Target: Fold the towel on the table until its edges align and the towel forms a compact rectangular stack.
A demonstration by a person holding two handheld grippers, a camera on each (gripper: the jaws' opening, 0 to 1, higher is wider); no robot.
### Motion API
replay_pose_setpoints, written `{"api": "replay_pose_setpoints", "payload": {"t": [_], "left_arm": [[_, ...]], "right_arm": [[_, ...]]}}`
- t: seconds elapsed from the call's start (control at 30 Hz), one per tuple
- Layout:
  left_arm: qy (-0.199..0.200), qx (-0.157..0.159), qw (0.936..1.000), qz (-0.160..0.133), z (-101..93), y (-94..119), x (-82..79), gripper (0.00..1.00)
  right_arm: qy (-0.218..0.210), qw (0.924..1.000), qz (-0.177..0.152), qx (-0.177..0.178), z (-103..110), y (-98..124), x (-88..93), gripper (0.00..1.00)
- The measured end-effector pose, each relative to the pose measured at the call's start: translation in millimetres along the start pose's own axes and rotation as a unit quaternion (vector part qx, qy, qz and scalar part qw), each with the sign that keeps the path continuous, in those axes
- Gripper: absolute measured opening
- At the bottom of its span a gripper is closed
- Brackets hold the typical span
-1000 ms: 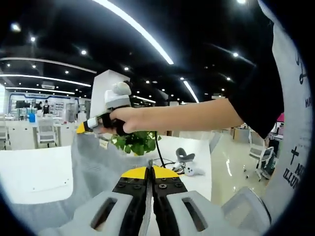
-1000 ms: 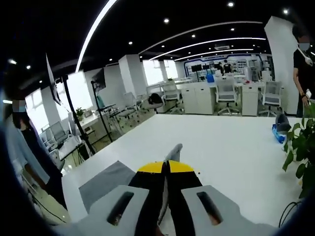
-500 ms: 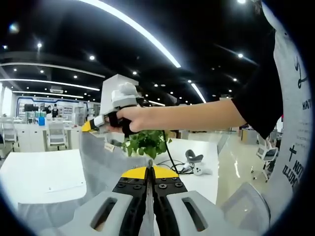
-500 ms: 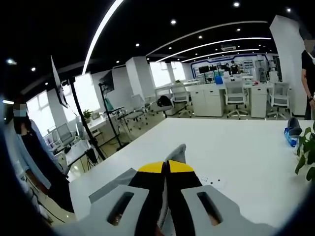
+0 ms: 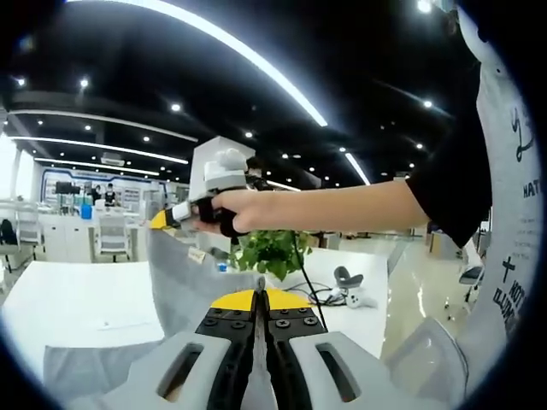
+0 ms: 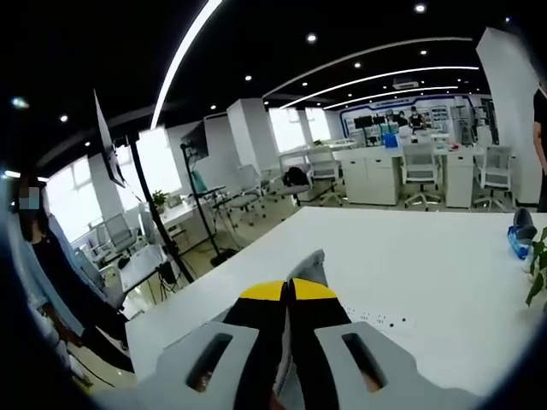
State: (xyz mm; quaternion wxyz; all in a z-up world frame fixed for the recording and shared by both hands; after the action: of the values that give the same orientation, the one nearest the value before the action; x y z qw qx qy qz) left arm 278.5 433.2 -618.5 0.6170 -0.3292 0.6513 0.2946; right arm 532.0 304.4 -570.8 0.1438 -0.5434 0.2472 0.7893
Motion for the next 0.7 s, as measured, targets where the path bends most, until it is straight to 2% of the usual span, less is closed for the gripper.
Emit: {"api": "replay_pose_setpoints", "payload": {"t": [0.7], "left_arm": [[0.018,-0.052,0.9984,-0.014,42.1,41,-2.3,0.02]], "right_arm": [[-0.012,0.9996,-0.004,-0.025,27,-47,-0.3,0.0]]}}
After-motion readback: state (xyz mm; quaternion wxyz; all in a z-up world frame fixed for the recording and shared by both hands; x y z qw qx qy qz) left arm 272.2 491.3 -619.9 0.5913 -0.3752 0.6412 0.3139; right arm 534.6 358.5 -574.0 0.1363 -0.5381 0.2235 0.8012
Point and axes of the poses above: the point that each gripper's makers call its tool centre point, and the gripper's own axes: y roughly backward along the fingers, z roughly to its left, x roughly out of its underside, the point moved 10 cm from there along y, roughly backward along the fingers, and after that the axes turned 10 degrees about -x, right-handed, at the moved point
